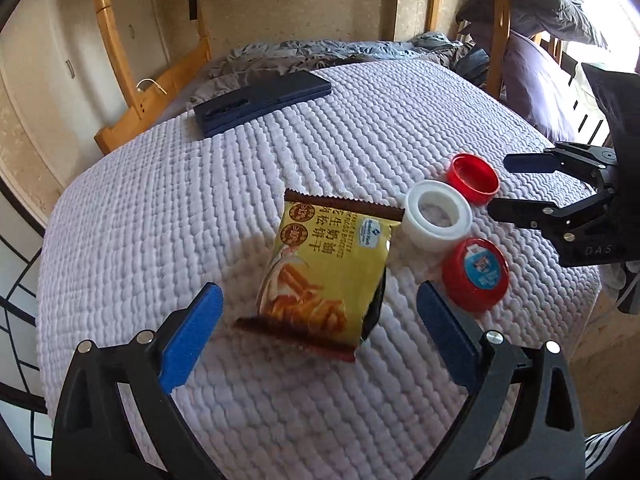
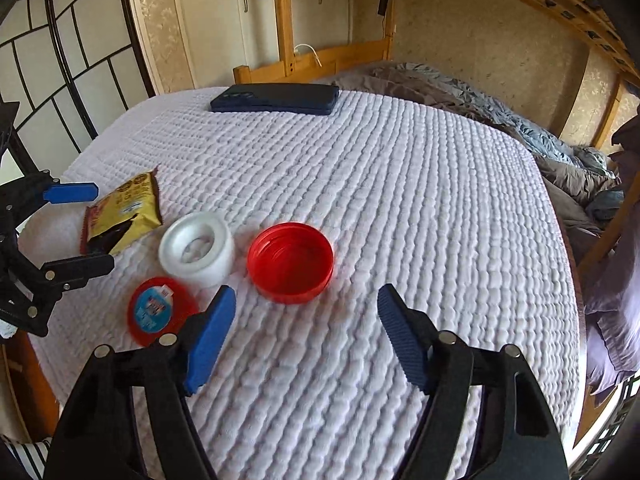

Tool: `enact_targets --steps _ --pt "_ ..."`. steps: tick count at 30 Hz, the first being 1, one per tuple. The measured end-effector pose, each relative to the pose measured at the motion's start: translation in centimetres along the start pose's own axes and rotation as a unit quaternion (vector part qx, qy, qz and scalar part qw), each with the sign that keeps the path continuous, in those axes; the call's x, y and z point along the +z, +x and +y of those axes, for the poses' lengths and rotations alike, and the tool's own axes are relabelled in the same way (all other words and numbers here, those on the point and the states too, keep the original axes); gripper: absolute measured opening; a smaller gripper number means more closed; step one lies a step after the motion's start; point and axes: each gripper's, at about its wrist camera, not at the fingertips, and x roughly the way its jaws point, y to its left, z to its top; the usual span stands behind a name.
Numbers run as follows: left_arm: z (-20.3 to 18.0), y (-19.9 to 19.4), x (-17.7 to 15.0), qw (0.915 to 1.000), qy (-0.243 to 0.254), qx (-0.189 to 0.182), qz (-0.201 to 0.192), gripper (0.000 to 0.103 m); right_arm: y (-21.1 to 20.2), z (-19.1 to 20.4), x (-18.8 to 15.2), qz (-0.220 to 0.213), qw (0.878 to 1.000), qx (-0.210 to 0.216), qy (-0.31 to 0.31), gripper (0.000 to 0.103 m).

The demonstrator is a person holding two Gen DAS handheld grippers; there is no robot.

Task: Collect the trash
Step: 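Grasp the yellow biscuit packet with the left tool while the right tool grasps the red cap, then carry the biscuit packet and red cap in both tools over the white bin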

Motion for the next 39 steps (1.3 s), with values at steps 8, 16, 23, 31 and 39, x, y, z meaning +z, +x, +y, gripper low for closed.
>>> enact_targets --steps 8,16,23,31,39 --pt "0.2 1.6 1.0 0.9999 0.006 -0.007 0.005 0.083 1.9 0.2 1.4 0.005 1.000 0.004 -0.014 0.059" --pt "0.2 1.2 1.1 0.9999 0.005 -0.012 0.001 0.057 1.3 -0.3 1.3 0.001 1.000 0.006 -0.010 0.047" --pt "0.2 -0.2 0.9 0.9998 -0.014 -0.012 0.000 0.057 -0.3 -0.3 0.6 -0.004 1.000 0.011 0.008 0.047" --pt "-0.1 -1.3 -0.1 0.9996 -0.025 -0.008 0.006 0.057 -2.3 0.7 -0.7 -0.004 1.000 0.015 0.008 0.047" --pt "-0.9 -2.7 -1.9 0.9994 -0.032 -0.003 0.010 0.057 -4.9 1.9 -2.9 -0.005 1.000 0.028 0.009 0.047"
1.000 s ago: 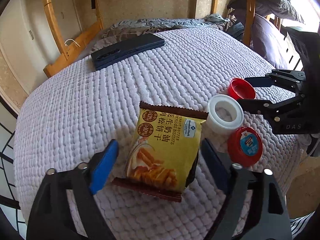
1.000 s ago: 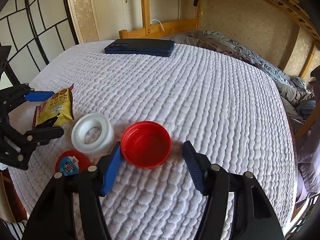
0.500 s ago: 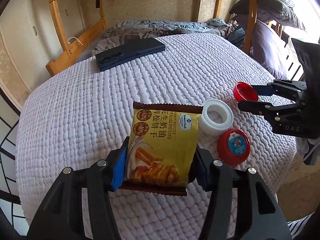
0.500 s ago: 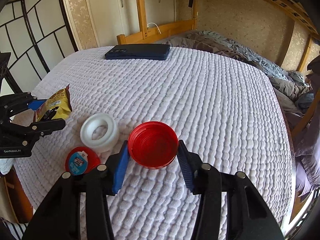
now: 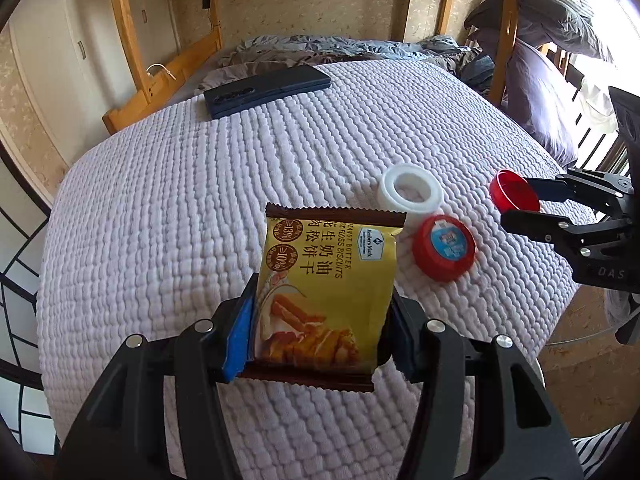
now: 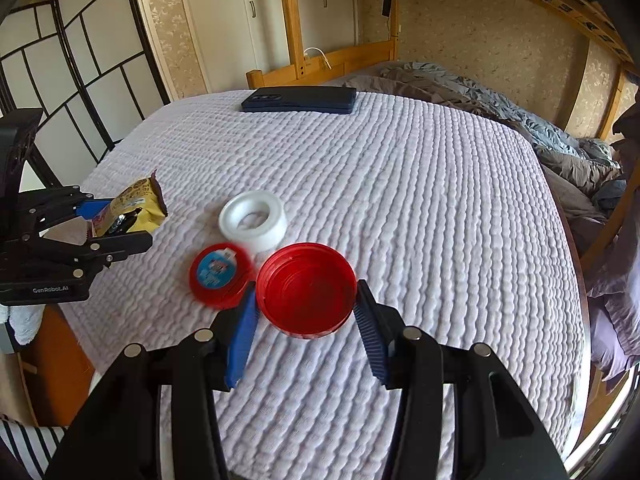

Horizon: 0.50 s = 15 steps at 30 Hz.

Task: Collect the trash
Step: 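Carry the biscuit packet and red cap in both tools over the white bin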

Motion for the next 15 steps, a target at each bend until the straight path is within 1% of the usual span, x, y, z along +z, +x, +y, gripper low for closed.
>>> enact_targets --steps 5,15 --pt "-0.4 -0.7 -1.2 1.0000 -0.007 0.000 0.004 0.057 -1.4 0.6 -1.3 -0.001 1.000 0.000 0.004 0.047" --pt "-1.2 -2.6 -2.7 0.9999 -0.016 -0.006 -0.003 0.057 -3.6 1.7 -3.3 -0.002 1.000 0.003 0.013 0.047"
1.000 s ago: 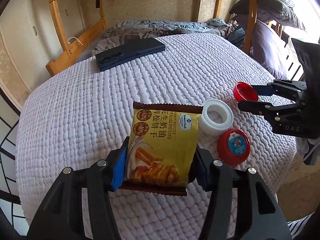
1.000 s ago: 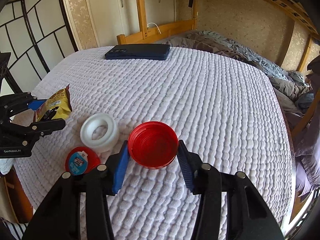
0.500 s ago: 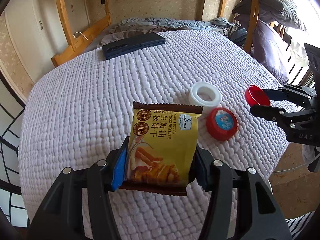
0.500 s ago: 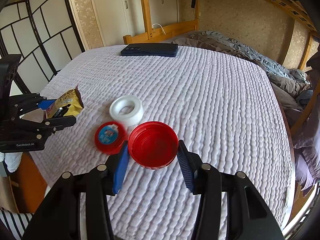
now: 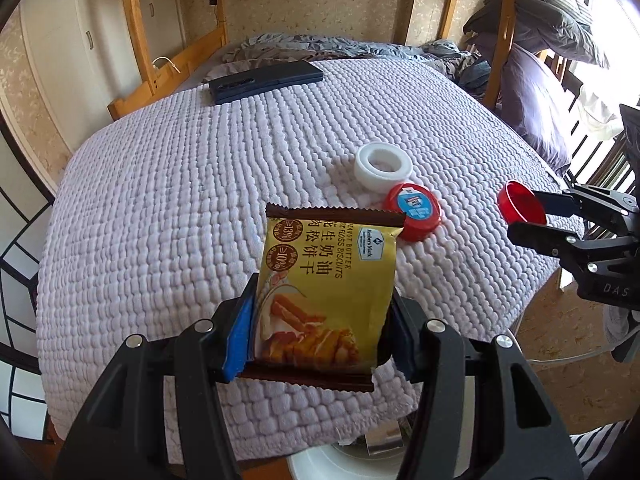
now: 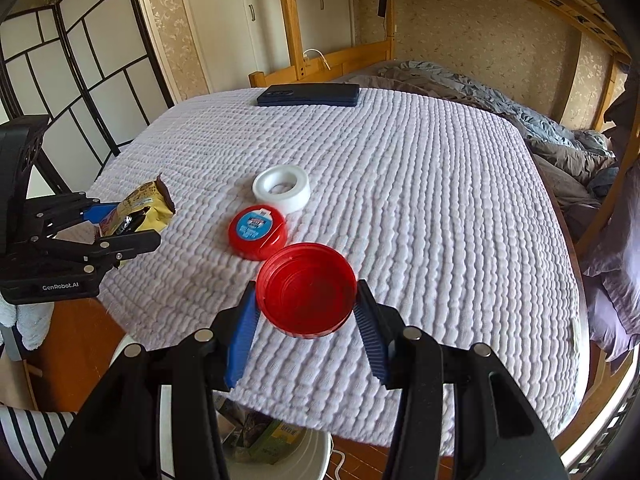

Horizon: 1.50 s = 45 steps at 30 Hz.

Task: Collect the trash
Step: 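Carry the biscuit packet and red cap in both tools over the white bin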

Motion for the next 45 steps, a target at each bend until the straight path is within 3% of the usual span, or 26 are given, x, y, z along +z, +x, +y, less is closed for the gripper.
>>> enact_targets --steps 25,45 --pt "-2.8 -3.8 -4.8 0.9996 0.019 -0.021 0.008 0.057 -3.7 4.4 -5.0 0.011 0.999 0.031 -0.010 0.047" --pt "-4.2 -4.4 -9.5 0.9962 0.043 -0.053 0.053 0.057 -3.7 6.8 -8.2 0.045 0.997 0.058 -0.008 0.047"
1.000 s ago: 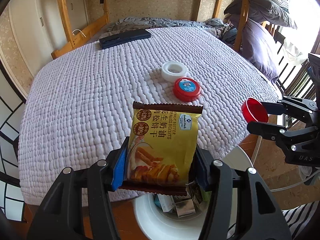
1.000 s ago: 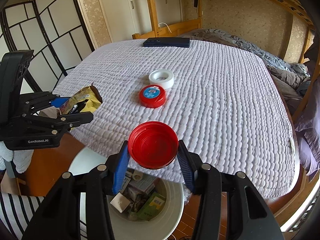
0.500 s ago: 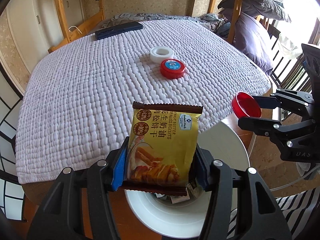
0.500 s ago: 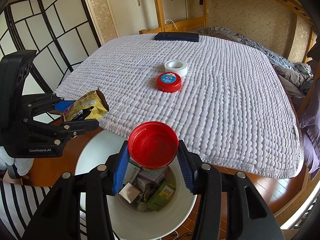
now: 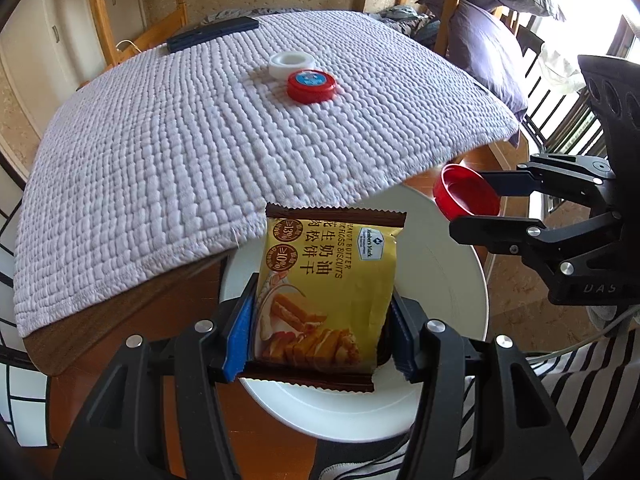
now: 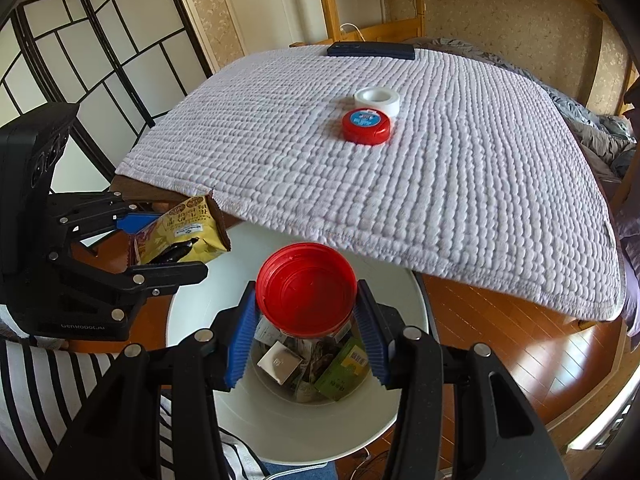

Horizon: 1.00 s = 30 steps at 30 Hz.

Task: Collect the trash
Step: 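Carry the biscuit packet and red cap in both tools over the white bin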

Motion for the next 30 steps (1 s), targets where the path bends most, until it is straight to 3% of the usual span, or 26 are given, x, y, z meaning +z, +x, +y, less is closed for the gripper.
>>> enact_targets --steps 30 --pt "-0.6 3.3 -1.7 0.9989 0.006 0.009 0.046 0.057 2.1 -0.1 -3.3 0.046 0.999 -0.015 0.018 0.047"
